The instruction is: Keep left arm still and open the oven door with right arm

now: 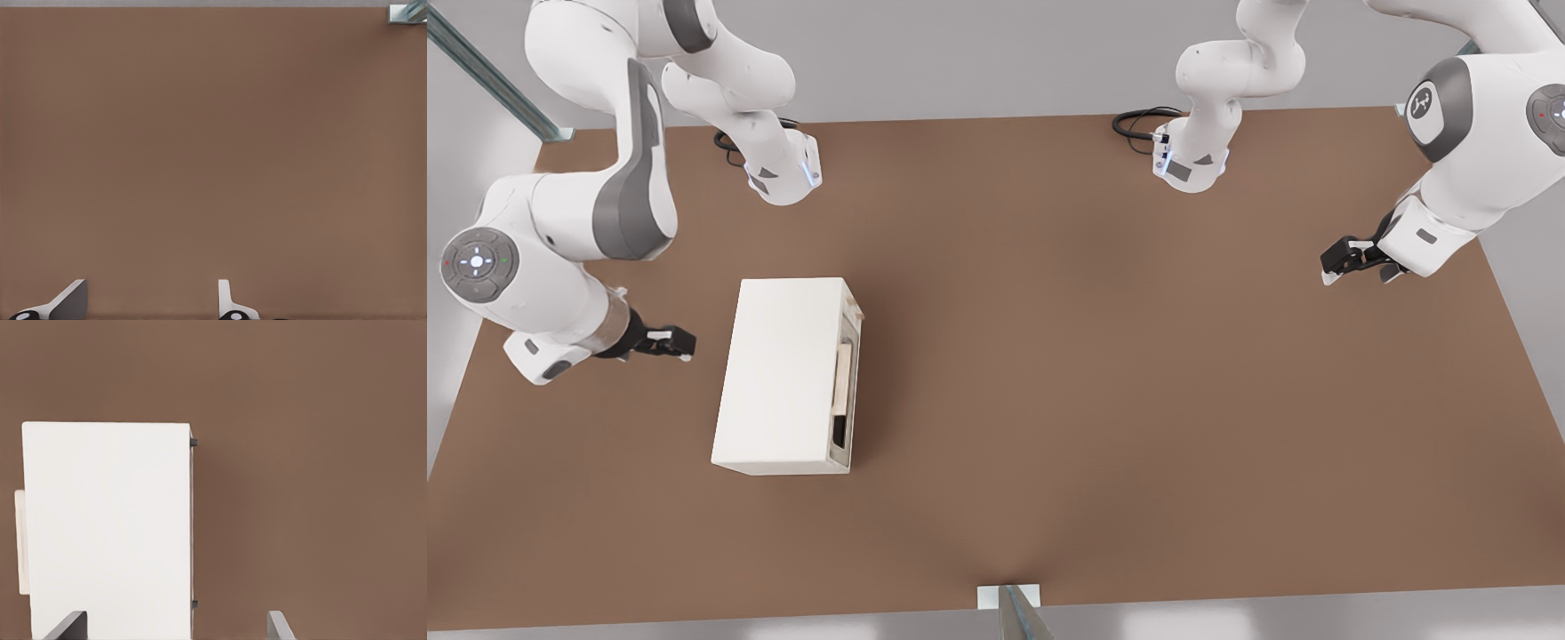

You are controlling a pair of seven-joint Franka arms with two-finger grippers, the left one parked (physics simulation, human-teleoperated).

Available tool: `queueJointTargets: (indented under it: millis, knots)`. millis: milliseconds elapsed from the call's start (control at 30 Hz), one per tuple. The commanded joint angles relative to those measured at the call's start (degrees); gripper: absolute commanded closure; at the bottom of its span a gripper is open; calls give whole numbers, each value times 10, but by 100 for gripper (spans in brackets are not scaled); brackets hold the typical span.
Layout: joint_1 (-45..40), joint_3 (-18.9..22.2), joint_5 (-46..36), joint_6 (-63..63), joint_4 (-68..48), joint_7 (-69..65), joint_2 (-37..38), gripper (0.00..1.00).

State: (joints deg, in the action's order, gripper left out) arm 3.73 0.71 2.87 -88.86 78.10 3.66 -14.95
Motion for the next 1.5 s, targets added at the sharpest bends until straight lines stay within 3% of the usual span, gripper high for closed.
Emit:
queueJointTargets:
  millis: [0, 200, 233, 267, 300, 333, 433, 567, 633, 767, 1167, 1467]
  knots:
    - [1, -1, 2, -6, -1, -58, -4, 0]
    - [2, -2, 11, 0, 0, -21, -34, 0]
    - [63, -8, 113, 34, 0, 86, -34, 0]
    - [116, -8, 178, 58, 4, 166, -39, 14]
    - [155, -8, 216, 77, 4, 213, -53, 47]
    - [194, -8, 254, 117, 4, 274, -69, 73]
    - [254, -8, 264, 135, 4, 404, -104, 99]
    - [282, -10, 258, 122, -7, 542, -164, 100]
    - [282, -33, 258, 91, -23, 629, -189, 100]
    - [317, -33, 258, 69, -23, 713, -205, 100]
    - [314, -28, 322, 7, -22, 693, -232, 100]
    - [315, -27, 344, 12, -20, 572, -239, 100]
